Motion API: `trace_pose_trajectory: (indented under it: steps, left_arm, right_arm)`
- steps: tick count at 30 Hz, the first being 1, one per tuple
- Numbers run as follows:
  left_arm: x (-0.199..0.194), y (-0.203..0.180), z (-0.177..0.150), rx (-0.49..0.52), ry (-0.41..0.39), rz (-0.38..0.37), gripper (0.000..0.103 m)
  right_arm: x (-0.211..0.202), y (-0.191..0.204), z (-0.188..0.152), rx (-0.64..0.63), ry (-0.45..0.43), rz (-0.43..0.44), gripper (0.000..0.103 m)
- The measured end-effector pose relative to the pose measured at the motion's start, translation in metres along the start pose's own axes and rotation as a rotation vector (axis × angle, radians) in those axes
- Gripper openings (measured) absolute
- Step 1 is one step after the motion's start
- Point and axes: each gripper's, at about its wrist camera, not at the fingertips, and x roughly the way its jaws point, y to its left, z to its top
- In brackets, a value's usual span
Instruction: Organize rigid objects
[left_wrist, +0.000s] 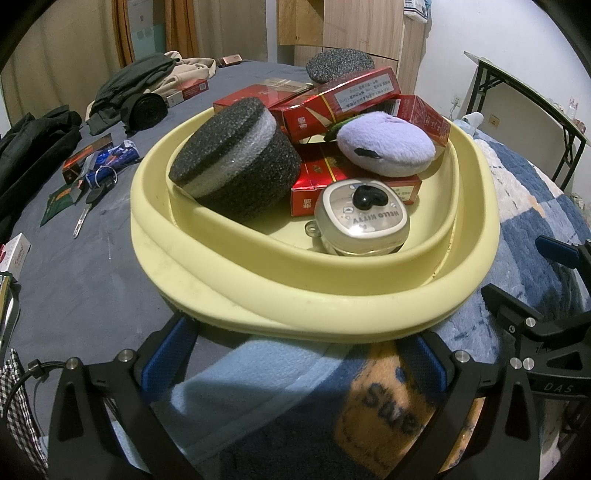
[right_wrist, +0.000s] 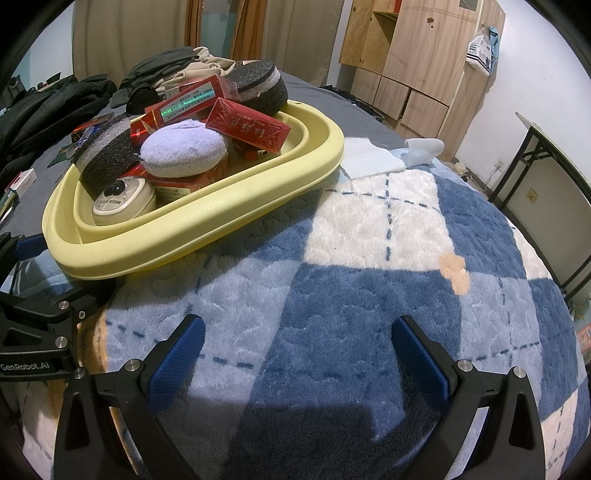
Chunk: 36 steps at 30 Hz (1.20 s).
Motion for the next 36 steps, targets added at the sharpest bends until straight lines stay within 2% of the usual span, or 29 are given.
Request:
trace_pose_trajectory:
  steps: [36]
  left_arm:
    - [0.0, 0.0, -0.0001, 0.0, 0.0, 0.0, 0.103]
  right_arm:
    - [0.0, -0.0001, 0.0, 0.0, 0.0, 0.0, 0.103]
